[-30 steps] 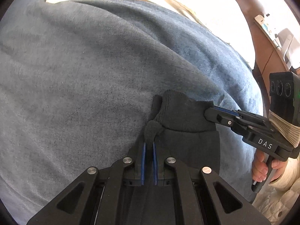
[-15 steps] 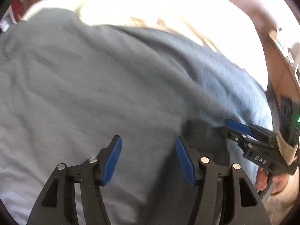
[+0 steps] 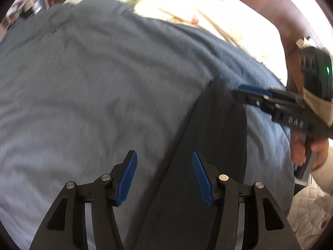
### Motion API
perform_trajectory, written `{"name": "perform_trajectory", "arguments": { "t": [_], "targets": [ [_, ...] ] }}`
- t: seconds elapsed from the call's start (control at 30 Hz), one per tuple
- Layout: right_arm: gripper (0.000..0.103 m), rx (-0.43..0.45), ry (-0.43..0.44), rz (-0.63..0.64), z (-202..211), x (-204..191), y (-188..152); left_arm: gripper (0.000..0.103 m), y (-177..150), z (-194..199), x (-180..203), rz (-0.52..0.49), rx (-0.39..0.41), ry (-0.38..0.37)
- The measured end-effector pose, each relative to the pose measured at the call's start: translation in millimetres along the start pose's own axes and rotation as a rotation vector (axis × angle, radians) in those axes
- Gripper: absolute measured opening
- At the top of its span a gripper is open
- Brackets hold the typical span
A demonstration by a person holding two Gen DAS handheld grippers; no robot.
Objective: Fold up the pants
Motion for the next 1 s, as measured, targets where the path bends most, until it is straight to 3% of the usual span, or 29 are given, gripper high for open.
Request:
{"name": "perform_trajectory", "arguments": {
  "t": [0.2, 0.37, 0.63, 0.77, 0.83, 1.0],
  "targets": [
    [0.035, -0.107, 0.049, 0.093, -23, -35, -26, 0.044, -55, -3, 1, 0.066, -0.028, -0.043],
    [0.035, -0.171, 0.076, 0.107, -42, -46, -48, 0.039, -79, -15, 0, 0.092, -0.054, -0.068],
    [0.035, -0.16, 0.027, 0.143, -61, -53, -53, 0.035, -98, -33, -5, 0.128, -0.081, -0.109],
    [0.035, -0.148, 0.002, 0.137, -68, -49, -46, 0.025, -100, -37, -4, 0.138, -0.073, -0.134],
    [0.035, -0.145, -0.006, 0.134, -71, -48, -44, 0.014, -100, -38, -2, 0.149, -0.069, -0.155],
    [0.035, -0.135, -0.024, 0.135, -76, -48, -40, 0.011, -98, -25, -4, 0.16, -0.025, -0.117]
  ]
}}
Point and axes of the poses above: each gripper's, at about its wrist camera, not at the fingertips, and z roughly against the way its jaws point, x to its right, y to its top, the point moved 7 cm from there along -z, roughly the way its jaws point, and after that the axes turned 13 degrees about -z, right-handed, at the moved point
